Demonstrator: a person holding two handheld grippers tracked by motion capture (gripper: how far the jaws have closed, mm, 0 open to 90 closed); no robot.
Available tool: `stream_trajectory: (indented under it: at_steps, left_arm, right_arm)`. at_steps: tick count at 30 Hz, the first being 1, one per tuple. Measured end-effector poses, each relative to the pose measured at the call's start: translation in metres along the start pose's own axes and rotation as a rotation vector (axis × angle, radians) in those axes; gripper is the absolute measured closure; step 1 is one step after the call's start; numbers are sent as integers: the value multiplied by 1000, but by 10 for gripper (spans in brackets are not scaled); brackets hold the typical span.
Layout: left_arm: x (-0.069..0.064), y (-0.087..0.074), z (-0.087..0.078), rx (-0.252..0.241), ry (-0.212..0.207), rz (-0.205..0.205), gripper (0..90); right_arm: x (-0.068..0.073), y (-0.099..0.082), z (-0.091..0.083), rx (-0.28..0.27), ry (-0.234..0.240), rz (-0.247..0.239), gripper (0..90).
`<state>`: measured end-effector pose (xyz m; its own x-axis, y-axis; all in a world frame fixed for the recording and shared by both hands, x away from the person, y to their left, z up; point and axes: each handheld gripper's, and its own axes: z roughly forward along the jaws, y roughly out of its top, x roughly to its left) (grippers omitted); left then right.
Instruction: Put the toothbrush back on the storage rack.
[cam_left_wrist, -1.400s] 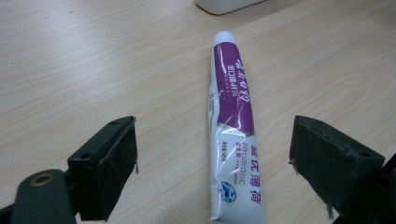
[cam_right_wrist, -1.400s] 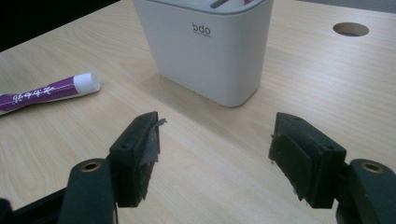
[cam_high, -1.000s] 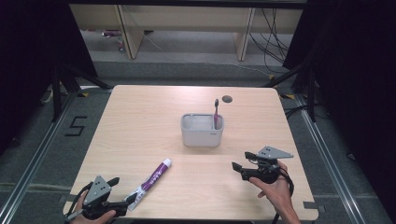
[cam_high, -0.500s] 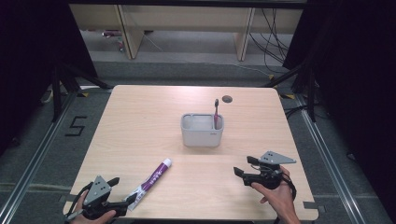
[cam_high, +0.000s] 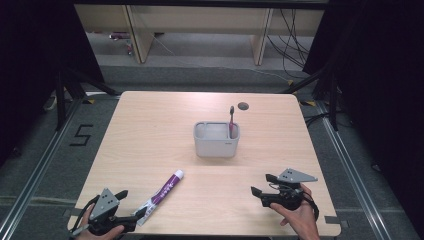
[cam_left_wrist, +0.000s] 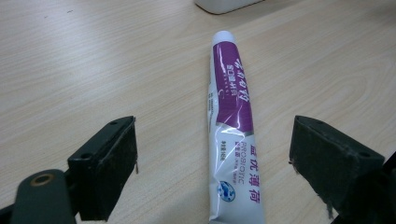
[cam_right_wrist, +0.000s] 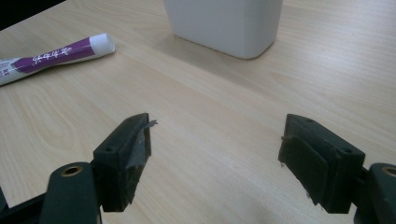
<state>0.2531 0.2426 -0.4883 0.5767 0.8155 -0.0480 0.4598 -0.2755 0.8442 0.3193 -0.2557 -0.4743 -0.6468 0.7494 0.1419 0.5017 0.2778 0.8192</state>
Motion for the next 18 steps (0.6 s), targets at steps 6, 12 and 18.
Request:
stream_trajectory:
  at_steps: [6,12,18]
  left_arm:
    - [0,0,0,-4,-5,-1,148]
    - [1,0,1,-9,-4,-2,148]
    - [2,0,0,-1,0,-5,148]
  right_arm:
    - [2,-5,-2,3,12,12,245]
    - [5,-10,-4,29,0,-1,241]
    - [11,-17,-6,59,11,14,232]
